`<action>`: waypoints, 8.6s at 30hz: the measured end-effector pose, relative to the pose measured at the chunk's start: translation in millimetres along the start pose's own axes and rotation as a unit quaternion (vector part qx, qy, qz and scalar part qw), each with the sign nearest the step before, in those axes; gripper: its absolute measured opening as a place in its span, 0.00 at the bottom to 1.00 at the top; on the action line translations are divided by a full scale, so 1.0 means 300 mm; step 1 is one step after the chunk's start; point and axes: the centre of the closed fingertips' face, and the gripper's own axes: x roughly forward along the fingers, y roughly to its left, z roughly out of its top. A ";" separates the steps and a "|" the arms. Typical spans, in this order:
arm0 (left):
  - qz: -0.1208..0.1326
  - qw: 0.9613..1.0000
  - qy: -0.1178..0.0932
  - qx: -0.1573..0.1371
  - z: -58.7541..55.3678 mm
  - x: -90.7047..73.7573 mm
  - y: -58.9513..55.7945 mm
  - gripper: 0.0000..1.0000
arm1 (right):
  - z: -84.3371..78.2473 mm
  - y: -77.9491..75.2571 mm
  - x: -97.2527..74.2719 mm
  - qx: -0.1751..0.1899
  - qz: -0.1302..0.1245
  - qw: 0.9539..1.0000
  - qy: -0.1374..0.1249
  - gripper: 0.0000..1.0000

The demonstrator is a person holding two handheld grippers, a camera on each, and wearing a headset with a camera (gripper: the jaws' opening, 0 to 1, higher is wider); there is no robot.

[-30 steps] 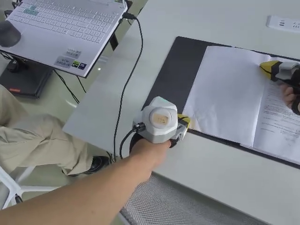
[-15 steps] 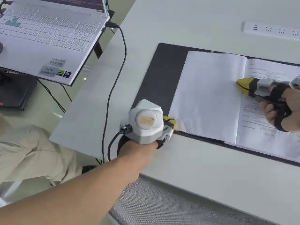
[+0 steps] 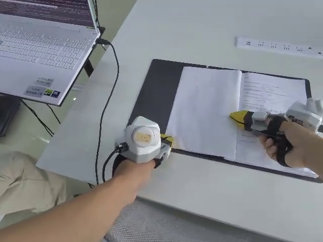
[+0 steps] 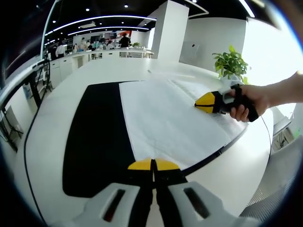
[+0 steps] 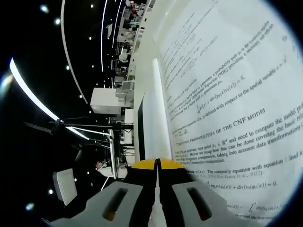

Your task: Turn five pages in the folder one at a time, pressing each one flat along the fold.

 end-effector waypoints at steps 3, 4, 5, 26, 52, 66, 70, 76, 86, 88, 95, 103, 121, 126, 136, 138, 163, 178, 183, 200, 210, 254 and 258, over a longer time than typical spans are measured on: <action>0.001 1.000 0.001 -0.001 0.000 -0.001 0.000 0.00 | -0.045 -0.008 -0.015 -0.006 -0.004 1.000 0.010 0.00; 0.001 1.000 0.002 0.000 0.000 -0.001 0.000 0.00 | -0.063 -0.010 -0.021 -0.007 -0.004 1.000 0.012 0.00; 0.001 1.000 0.003 0.002 0.000 0.000 0.000 0.00 | -0.073 -0.012 -0.026 -0.007 -0.004 1.000 0.012 0.00; 0.010 1.000 0.009 0.010 -0.001 -0.002 -0.003 0.00 | -0.294 -0.033 -0.136 0.017 0.001 1.000 0.012 0.00; -0.051 0.998 -0.008 -0.031 0.128 -0.205 -0.083 0.14 | -0.317 0.175 -0.593 -0.154 -0.037 0.981 -0.112 0.11; -0.069 0.997 -0.015 0.034 0.189 -0.391 -0.131 0.43 | -0.297 0.201 -0.785 -0.291 -0.158 0.931 -0.151 0.51; -0.074 0.996 0.020 0.041 0.180 -0.424 -0.155 0.53 | -0.327 0.218 -0.774 -0.312 -0.169 0.926 -0.129 0.58; -0.085 0.994 0.045 0.042 0.174 -0.474 -0.193 0.68 | -0.392 0.221 -0.767 -0.342 -0.197 0.916 -0.075 0.62; -0.090 0.992 0.056 0.062 0.169 -0.531 -0.204 0.77 | -0.376 0.233 -0.835 -0.365 -0.218 0.902 -0.079 0.67; -0.091 0.993 0.053 0.061 0.174 -0.537 -0.208 0.78 | -0.367 0.236 -0.846 -0.362 -0.217 0.903 -0.085 0.67; -0.080 0.993 0.056 0.064 0.160 -0.536 -0.193 0.77 | -0.356 0.194 -0.860 -0.367 -0.237 0.896 -0.076 0.67; -0.077 0.993 0.064 0.062 0.133 -0.484 -0.208 0.71 | -0.354 0.173 -0.862 -0.364 -0.238 0.897 -0.074 0.66; -0.119 0.991 0.041 0.044 0.182 -0.137 -0.488 0.57 | -0.303 0.114 -0.861 -0.331 -0.222 0.912 -0.101 0.62; -0.130 0.989 0.036 0.065 0.182 -0.031 -0.581 0.56 | -0.281 0.105 -0.857 -0.319 -0.213 0.917 -0.112 0.60; -0.144 0.982 -0.014 0.119 0.221 0.188 -0.768 0.62 | -0.241 0.087 -0.848 -0.296 -0.204 0.923 -0.135 0.56; -0.142 0.982 -0.014 0.123 0.212 0.221 -0.785 0.64 | -0.240 0.080 -0.844 -0.292 -0.201 0.925 -0.137 0.55; -0.111 0.975 0.004 0.190 0.118 0.340 -0.790 0.56 | -0.177 0.036 -0.811 -0.253 -0.183 0.938 -0.153 0.49; -0.116 0.974 -0.013 0.193 0.131 0.351 -0.780 0.32 | -0.175 0.013 -0.782 -0.250 -0.182 0.940 -0.143 0.48; -0.113 0.973 -0.012 0.201 0.134 0.354 -0.768 0.20 | -0.156 0.002 -0.768 -0.249 -0.175 0.941 -0.150 0.48; -0.113 0.978 -0.011 0.177 0.140 0.357 -0.755 0.17 | -0.050 -0.123 -0.667 -0.176 -0.155 0.957 -0.169 0.36; -0.115 0.978 -0.013 0.175 0.142 0.360 -0.752 0.17 | -0.045 -0.154 -0.653 -0.156 -0.161 0.961 -0.164 0.08; -0.095 0.992 -0.032 0.081 0.230 0.033 -0.464 0.19 | -0.073 0.309 -0.497 -0.300 -0.040 0.933 -0.198 0.00; -0.086 0.993 -0.031 0.073 0.227 -0.025 -0.412 0.18 | -0.105 0.354 -0.440 -0.316 -0.023 0.931 -0.178 0.00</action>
